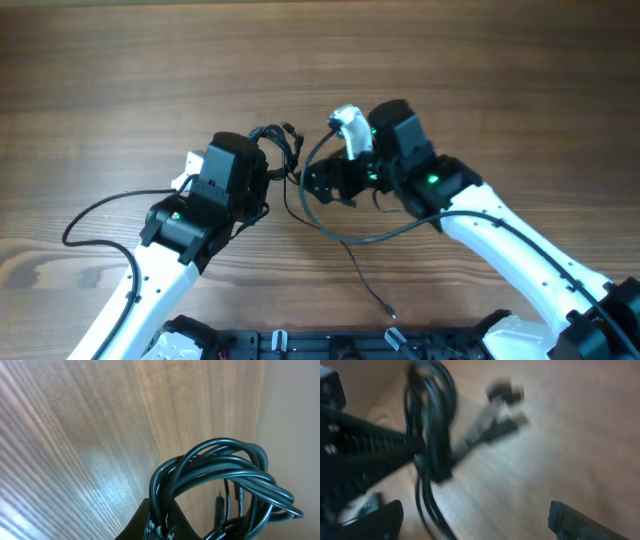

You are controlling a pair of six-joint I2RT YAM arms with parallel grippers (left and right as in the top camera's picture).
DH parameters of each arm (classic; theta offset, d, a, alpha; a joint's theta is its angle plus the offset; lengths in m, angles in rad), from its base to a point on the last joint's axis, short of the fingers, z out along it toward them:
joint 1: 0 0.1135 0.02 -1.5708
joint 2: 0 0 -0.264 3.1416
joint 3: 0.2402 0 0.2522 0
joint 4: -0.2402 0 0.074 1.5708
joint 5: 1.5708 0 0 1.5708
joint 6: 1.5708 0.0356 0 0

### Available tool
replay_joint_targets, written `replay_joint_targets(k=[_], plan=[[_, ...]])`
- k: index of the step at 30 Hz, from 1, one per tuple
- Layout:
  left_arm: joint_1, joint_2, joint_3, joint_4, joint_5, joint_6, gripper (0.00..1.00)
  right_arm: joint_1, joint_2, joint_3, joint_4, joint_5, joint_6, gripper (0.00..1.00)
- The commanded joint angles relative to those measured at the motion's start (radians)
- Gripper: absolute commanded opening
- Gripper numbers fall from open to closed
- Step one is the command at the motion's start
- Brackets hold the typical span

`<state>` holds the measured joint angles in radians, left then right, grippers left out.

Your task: Untangle cables

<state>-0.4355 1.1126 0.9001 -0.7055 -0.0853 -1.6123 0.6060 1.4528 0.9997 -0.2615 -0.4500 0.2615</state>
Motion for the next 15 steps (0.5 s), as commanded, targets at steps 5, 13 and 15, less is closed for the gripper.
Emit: replay_joint_targets(k=[5,13,15], plan=[[0.004,0.0,0.003,-0.01,-0.021,-0.077,0.07,0.126,-0.016,0.012,0.058,0.253,-0.13,1.0],[0.097,0.0,0.003,-0.01,0.096,-0.096,0.04,0.211,0.01,0.006,0.015,0.352,-0.131,0.99],[0.137,0.0,0.003,-0.01,0.177,-0.068,0.04,0.218,0.023,0.006,0.014,0.352,-0.134,0.99]])
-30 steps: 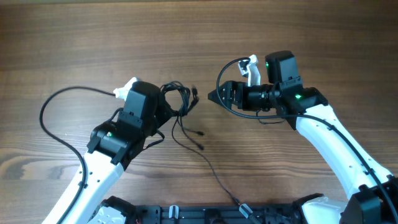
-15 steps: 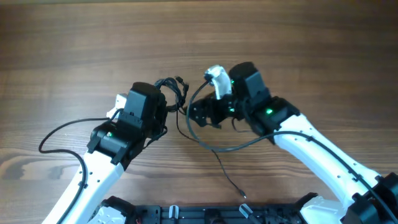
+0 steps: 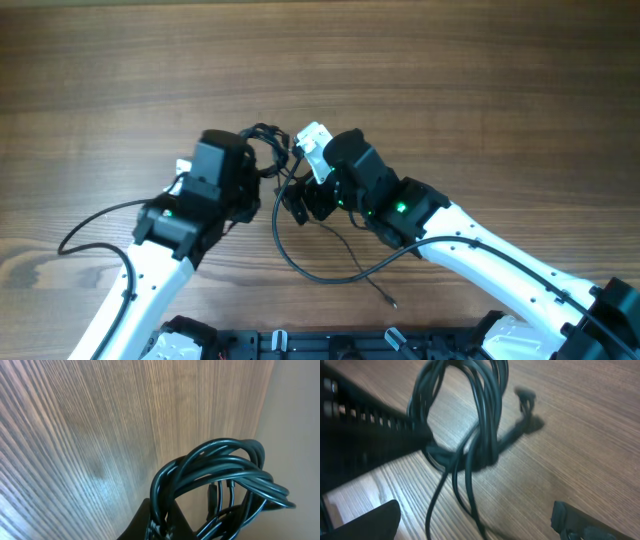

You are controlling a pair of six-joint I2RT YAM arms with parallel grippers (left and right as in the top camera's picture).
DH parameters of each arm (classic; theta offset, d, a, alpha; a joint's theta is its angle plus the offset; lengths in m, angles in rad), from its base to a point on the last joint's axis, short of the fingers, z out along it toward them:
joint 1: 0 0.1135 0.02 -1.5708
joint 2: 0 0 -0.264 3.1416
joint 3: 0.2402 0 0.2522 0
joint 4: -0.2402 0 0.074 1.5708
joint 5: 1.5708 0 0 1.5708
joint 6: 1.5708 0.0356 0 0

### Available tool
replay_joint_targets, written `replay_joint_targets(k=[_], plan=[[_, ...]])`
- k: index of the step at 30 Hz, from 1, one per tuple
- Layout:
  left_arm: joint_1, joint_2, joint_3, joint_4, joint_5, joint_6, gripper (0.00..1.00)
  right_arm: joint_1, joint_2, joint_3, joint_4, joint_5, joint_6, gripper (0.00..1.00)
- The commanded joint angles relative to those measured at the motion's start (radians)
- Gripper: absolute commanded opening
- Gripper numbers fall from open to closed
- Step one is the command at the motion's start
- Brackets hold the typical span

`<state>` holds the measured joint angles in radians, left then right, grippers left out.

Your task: Untangle cables

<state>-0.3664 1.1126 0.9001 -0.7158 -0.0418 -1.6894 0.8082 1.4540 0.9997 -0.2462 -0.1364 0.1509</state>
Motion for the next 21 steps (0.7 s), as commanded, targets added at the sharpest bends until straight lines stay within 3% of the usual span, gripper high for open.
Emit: replay_joint_targets(k=[1,8,17,19,21], plan=[[0.082,0.0,0.003,0.0,0.158,0.021,0.04,0.018,0.026,0.006,-0.001,0.034,-0.035,0.99],[0.135,0.0,0.003,0.001,0.256,0.089,0.04,0.055,0.056,0.006,0.021,-0.001,-0.104,1.0],[0.135,0.0,0.003,-0.003,0.277,0.124,0.04,0.074,0.068,0.006,0.057,0.207,-0.125,0.98],[0.135,0.0,0.003,-0.002,0.277,0.123,0.04,0.076,0.068,0.006,0.042,0.188,-0.122,0.85],[0.141,0.0,0.003,0.002,0.277,0.123,0.04,0.076,0.068,0.006,0.019,0.116,-0.121,0.58]])
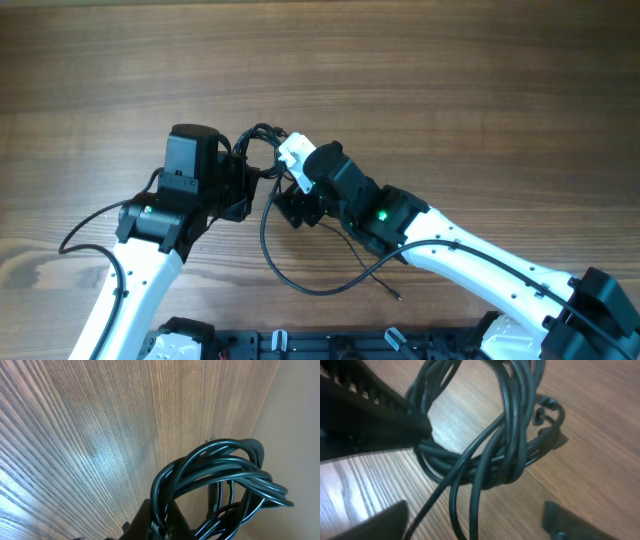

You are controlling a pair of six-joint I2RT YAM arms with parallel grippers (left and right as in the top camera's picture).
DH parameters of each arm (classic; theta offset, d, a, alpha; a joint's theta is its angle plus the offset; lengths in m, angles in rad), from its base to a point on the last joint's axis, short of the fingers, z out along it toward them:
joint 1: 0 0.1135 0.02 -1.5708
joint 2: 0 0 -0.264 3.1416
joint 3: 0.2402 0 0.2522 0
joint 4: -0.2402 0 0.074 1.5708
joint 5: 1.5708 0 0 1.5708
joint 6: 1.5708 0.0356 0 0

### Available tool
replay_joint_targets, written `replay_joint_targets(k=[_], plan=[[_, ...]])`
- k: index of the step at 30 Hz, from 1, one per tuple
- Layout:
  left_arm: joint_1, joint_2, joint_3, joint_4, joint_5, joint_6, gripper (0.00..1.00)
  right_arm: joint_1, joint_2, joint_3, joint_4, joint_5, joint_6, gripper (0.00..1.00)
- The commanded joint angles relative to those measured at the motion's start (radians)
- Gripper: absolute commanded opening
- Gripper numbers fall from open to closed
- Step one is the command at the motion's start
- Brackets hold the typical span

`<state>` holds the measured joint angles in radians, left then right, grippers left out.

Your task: Untangle cables

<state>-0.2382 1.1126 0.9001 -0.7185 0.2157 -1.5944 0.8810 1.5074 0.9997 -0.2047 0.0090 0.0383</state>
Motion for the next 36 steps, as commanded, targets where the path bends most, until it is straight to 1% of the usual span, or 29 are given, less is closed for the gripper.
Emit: replay_joint_targets(k=[1,4,5,6,7,8,12,15,17,19,20,21,23,24,25,28,30,32,36], plan=[[0.017,0.0,0.003,0.004,0.019,0.029,0.04,0.003,0.015,0.006,-0.039,-0.077,-0.008,0.51],[0.039,0.0,0.003,0.004,0.019,0.047,0.04,0.003,0.015,0.006,-0.085,-0.187,0.06,0.32],[0.045,0.0,0.003,0.004,0.019,0.047,0.04,0.003,0.015,0.006,-0.099,-0.207,0.083,0.23],[0.048,0.0,0.003,0.004,0.019,0.047,0.04,0.003,0.015,0.006,-0.113,-0.214,0.102,0.11],[0.05,0.0,0.003,0.005,0.019,0.048,0.04,0.003,0.015,0.006,-0.123,-0.214,0.116,0.04],[0.05,0.0,0.003,0.006,0.019,0.057,0.04,0.003,0.015,0.006,-0.134,-0.214,0.138,0.04],[0.05,0.0,0.003,0.047,0.021,0.215,0.04,0.001,0.007,0.007,-0.151,-0.243,0.202,0.04],[0.05,0.0,0.003,0.053,0.024,0.324,0.04,-0.01,-0.019,0.011,-0.148,-0.352,0.201,0.04],[0.05,0.0,0.003,0.053,0.027,0.358,0.04,-0.023,-0.04,0.012,-0.149,-0.405,0.206,0.04],[0.05,0.0,0.003,0.053,0.028,0.357,0.04,-0.04,-0.06,0.012,-0.148,-0.417,0.228,0.04],[0.05,0.0,0.003,0.056,0.027,0.356,0.04,-0.045,-0.063,0.012,-0.148,-0.414,0.226,0.15],[0.05,0.0,0.003,0.058,0.027,0.354,0.04,-0.048,-0.064,0.012,-0.149,-0.403,0.226,0.33],[0.05,0.0,0.003,0.061,0.027,0.34,0.04,-0.048,-0.064,0.011,-0.151,-0.378,0.224,0.56],[0.05,0.0,0.003,0.06,0.028,0.322,0.04,-0.047,-0.064,0.011,-0.15,-0.367,0.224,0.65],[0.05,0.0,0.003,0.06,0.029,0.3,0.04,-0.047,-0.064,0.011,-0.148,-0.364,0.223,0.71],[0.05,0.0,0.003,0.06,0.062,0.227,0.04,-0.047,-0.058,0.011,-0.127,-0.356,0.223,0.72],[0.05,0.0,0.003,0.06,0.09,0.148,0.04,-0.046,-0.047,0.01,-0.117,-0.323,0.223,0.72],[0.05,0.0,0.003,0.06,0.095,0.077,0.04,-0.041,-0.028,0.01,-0.105,-0.285,0.224,0.71],[0.045,0.0,0.003,0.057,0.095,-0.029,0.04,-0.022,-0.005,0.01,-0.071,-0.278,0.223,0.7]])
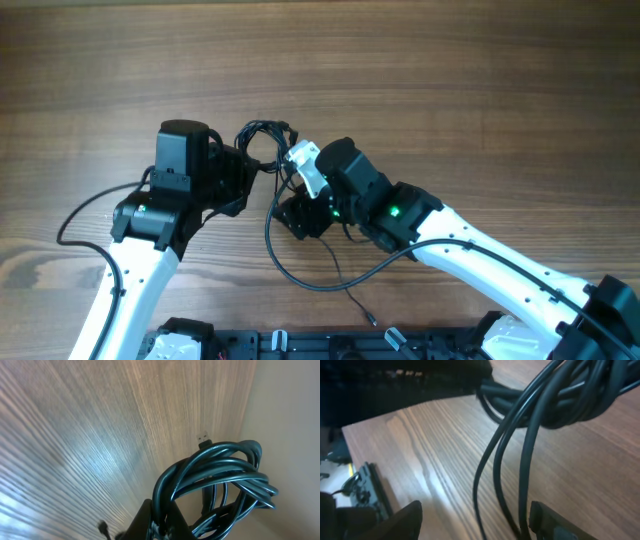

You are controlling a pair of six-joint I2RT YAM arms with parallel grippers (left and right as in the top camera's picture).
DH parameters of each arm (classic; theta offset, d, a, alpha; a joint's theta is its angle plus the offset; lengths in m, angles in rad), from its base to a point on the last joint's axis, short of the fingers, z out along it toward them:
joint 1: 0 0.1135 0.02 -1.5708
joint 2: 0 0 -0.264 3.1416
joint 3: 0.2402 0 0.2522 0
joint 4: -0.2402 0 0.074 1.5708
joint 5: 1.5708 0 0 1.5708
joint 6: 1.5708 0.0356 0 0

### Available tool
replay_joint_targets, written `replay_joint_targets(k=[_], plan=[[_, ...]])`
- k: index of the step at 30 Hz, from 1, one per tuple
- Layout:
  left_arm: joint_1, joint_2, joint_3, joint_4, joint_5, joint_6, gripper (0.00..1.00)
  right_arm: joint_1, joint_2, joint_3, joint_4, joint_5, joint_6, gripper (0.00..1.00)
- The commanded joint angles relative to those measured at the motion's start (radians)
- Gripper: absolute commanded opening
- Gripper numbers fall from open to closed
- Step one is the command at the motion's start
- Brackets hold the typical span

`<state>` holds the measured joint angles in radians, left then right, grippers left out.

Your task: Untangle cables

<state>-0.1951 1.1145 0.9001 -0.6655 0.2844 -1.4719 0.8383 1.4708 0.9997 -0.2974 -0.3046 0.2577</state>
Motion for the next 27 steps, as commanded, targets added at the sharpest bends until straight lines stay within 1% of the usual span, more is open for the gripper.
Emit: replay_joint_targets(k=[1,4,5,10,13,17,20,22,24,26,27], plan=[[-0.003,-0.002,0.003,0.003,0.026,-0.18,0.04,0.026,0.034,0.01,0.032,0.043,0.005,0.69],[-0.023,-0.002,0.003,0.003,0.026,-0.266,0.04,0.046,0.039,0.01,0.06,0.14,0.008,0.6],[-0.036,-0.002,0.003,0.003,0.026,-0.309,0.05,0.056,0.042,0.01,0.065,0.206,0.02,0.53],[-0.06,-0.002,0.003,0.002,0.026,-0.397,0.05,0.061,0.044,0.01,0.064,0.265,0.05,0.5],[-0.072,-0.002,0.003,0.002,0.026,-0.451,0.05,0.061,0.044,0.01,0.058,0.319,0.109,0.5],[-0.079,-0.002,0.003,0.002,0.026,-0.526,0.05,0.061,0.044,0.01,0.05,0.346,0.143,0.5],[-0.079,-0.002,0.003,0.003,0.019,-0.557,0.06,0.061,0.044,0.008,0.03,0.346,0.165,0.43],[-0.079,-0.002,0.003,0.003,0.01,-0.557,0.06,0.061,0.044,0.008,0.008,0.344,0.169,0.35],[-0.079,-0.002,0.003,0.003,0.01,-0.556,0.06,0.061,0.044,0.008,-0.013,0.324,0.169,0.21],[-0.079,-0.002,0.003,0.003,0.01,-0.556,0.06,0.061,0.044,0.008,-0.032,0.303,0.172,0.1],[-0.079,-0.002,0.003,0.003,0.01,-0.555,0.06,0.061,0.044,0.008,-0.04,0.293,0.172,0.07]])
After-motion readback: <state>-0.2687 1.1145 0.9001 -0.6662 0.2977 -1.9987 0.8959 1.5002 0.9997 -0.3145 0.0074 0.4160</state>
